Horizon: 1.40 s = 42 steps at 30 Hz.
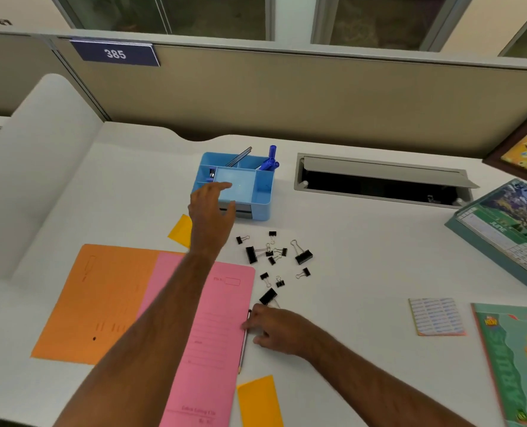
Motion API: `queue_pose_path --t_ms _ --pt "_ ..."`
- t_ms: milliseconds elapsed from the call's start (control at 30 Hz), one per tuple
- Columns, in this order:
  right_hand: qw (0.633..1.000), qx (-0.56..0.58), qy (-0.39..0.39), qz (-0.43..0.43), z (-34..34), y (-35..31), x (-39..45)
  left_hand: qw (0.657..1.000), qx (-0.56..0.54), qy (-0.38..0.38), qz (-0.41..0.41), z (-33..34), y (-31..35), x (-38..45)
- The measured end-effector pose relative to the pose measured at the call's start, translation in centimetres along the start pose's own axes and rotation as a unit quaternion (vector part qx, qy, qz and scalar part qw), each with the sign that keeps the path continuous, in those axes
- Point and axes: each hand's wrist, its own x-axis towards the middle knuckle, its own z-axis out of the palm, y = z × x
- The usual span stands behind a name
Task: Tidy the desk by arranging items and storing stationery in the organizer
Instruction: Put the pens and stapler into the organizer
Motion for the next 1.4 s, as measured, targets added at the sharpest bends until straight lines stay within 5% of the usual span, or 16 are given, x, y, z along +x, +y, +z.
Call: queue_pose_path --t_ms 367,600,800,1000,1133,1400 --pt "0.986 -0.144 0.078 -0.034 0.3 1.3 -2.2 0.999 -0.012 -0.012 -0.028 -1.6 -2.4 -6.8" --pt "0.986 -0.147 0.076 0.019 -0.3 2.4 -4.8 0.99 -0.101 -0.006 -0.103 -2.3 -0.6 -9.4" --pt "0.985 0.029 0.119 0.125 -0.8 3.0 -6.8 0.968 -0.205 -0.026 -0.14 -2.1 0.3 -11.4" --pt "0.908 0.288 0.272 0.135 -1.3 2.6 -6.9 0.917 -0.312 -0.149 -0.201 -1.8 3.4 -13.8" --pt "0.876 0.35 0.302 0.139 -2.8 1.0 -5.7 0.9 -0.323 -0.23 -0.178 -0.9 5.3 -15.2" --pt "0.863 0.377 0.316 0.112 -4.3 -0.1 -4.2 0.919 -0.302 -0.177 -0.182 -0.5 5.5 -14.0"
